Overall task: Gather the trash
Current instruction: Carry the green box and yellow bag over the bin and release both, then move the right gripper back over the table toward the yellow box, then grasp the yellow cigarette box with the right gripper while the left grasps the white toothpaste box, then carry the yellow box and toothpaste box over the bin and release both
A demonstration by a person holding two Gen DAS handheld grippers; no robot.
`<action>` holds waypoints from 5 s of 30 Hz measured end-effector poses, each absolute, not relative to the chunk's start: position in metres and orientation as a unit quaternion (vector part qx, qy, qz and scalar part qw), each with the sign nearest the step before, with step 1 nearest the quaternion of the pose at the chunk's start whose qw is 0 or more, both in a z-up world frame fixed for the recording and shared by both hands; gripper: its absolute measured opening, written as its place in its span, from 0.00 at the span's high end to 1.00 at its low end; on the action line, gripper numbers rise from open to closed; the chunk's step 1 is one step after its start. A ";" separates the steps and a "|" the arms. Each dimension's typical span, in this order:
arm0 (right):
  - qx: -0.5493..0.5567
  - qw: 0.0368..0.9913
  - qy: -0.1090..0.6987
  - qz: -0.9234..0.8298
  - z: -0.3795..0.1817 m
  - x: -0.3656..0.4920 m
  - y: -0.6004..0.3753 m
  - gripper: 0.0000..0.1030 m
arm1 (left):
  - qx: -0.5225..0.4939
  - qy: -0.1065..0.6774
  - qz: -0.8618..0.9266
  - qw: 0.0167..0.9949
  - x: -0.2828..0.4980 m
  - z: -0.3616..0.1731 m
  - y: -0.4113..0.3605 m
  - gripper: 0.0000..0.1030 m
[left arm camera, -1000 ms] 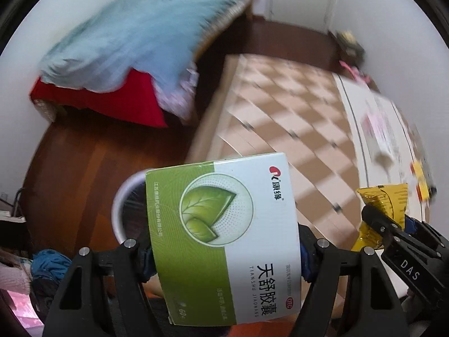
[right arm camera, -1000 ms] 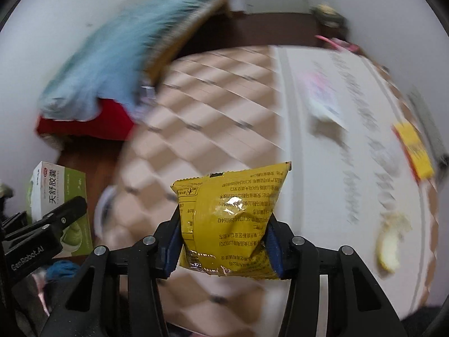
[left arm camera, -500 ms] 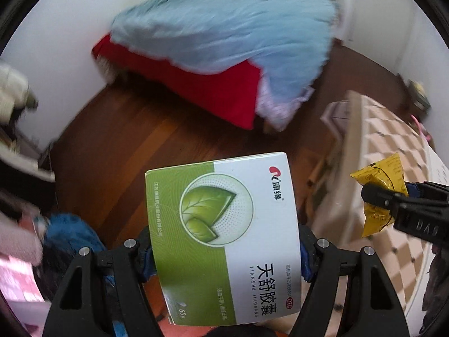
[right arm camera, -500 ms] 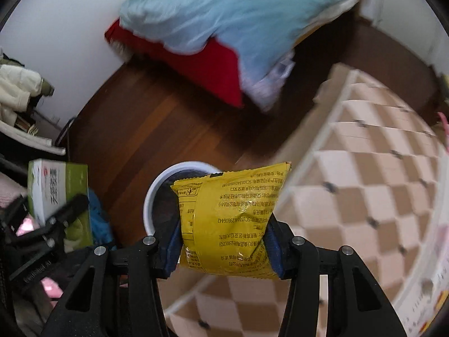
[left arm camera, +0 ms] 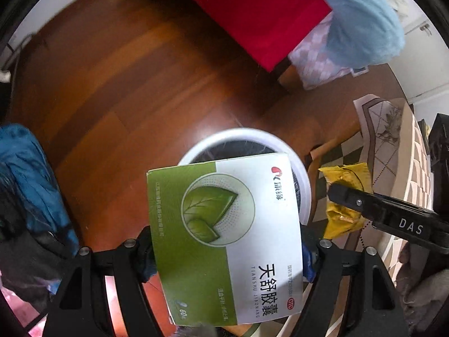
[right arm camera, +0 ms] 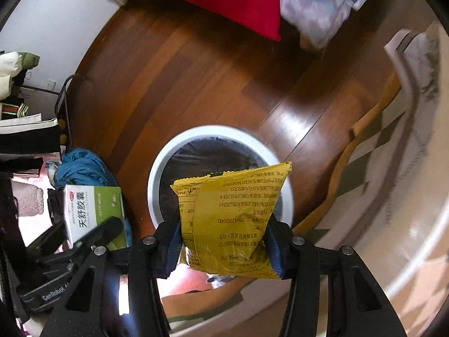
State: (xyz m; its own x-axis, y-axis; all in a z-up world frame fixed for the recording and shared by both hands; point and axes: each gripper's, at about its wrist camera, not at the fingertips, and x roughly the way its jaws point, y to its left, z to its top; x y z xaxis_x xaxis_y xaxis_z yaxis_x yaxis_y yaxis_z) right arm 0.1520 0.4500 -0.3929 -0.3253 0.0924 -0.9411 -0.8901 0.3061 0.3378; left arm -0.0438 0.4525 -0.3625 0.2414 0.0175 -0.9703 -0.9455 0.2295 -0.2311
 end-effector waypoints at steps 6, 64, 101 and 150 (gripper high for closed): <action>-0.298 0.504 0.647 0.488 -0.401 0.160 0.451 0.16 | -0.491 0.483 0.394 0.608 -0.062 -0.363 0.452 0.03; -0.008 0.794 0.563 0.231 -0.234 0.329 -0.125 0.09 | -0.153 0.540 0.313 0.766 0.174 -0.263 0.121 0.03; -0.081 0.793 0.577 0.178 -0.300 0.434 -0.156 0.42 | -0.075 0.579 0.176 0.793 0.363 -0.289 0.063 0.56; -0.226 0.592 0.592 0.498 -0.316 0.141 0.391 0.42 | -0.396 0.479 0.382 0.683 -0.010 -0.297 0.454 0.57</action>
State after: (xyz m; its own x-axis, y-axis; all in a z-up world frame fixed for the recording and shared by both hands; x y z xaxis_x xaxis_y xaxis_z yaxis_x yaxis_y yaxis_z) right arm 0.1413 0.3910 -0.3160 -0.1970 0.3215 -0.9262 -0.8574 0.4017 0.3219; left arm -0.0103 0.4541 -0.2966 0.2482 0.1426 -0.9582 -0.9026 0.3931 -0.1753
